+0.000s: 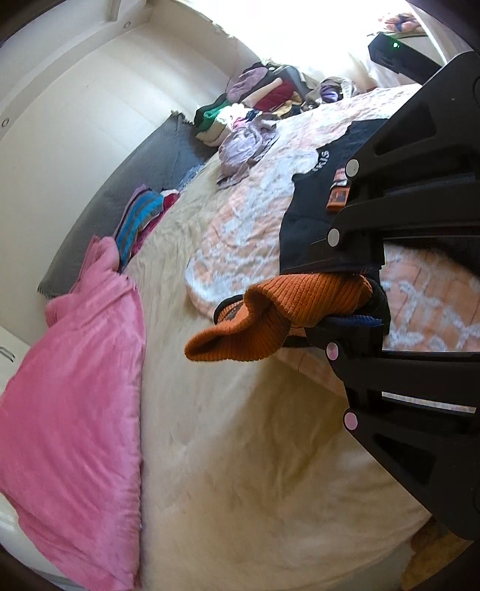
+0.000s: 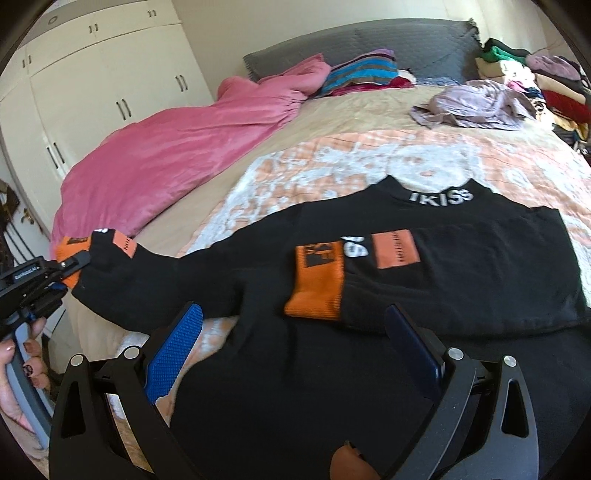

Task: Fold small clothes
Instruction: 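Carry the cuff with the left tool across the shirt body and release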

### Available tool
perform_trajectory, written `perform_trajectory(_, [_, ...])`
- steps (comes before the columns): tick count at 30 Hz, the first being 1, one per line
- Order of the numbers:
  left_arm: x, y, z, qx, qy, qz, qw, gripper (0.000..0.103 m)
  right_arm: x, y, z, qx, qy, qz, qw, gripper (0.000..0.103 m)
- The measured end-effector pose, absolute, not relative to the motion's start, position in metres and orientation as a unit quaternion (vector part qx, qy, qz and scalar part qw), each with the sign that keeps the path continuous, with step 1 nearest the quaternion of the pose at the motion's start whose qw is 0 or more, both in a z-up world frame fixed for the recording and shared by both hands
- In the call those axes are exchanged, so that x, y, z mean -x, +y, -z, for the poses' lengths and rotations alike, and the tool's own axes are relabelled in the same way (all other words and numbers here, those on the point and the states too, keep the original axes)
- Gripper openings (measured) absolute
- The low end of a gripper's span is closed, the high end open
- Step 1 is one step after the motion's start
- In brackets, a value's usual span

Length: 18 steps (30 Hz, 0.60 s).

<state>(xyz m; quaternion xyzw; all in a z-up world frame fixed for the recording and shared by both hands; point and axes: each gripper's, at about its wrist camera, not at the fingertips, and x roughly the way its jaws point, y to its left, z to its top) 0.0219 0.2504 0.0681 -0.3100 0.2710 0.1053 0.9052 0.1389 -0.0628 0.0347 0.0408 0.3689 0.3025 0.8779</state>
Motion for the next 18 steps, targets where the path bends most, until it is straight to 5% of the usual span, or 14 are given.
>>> perform_trajectory(18, [-0.063, 0.182, -0.096, 0.277, 0.27, -0.023, 0.922, 0.009, -0.142, -0.133, -0.025, -0.074, 0.369, -0.247, 0.893, 0.098])
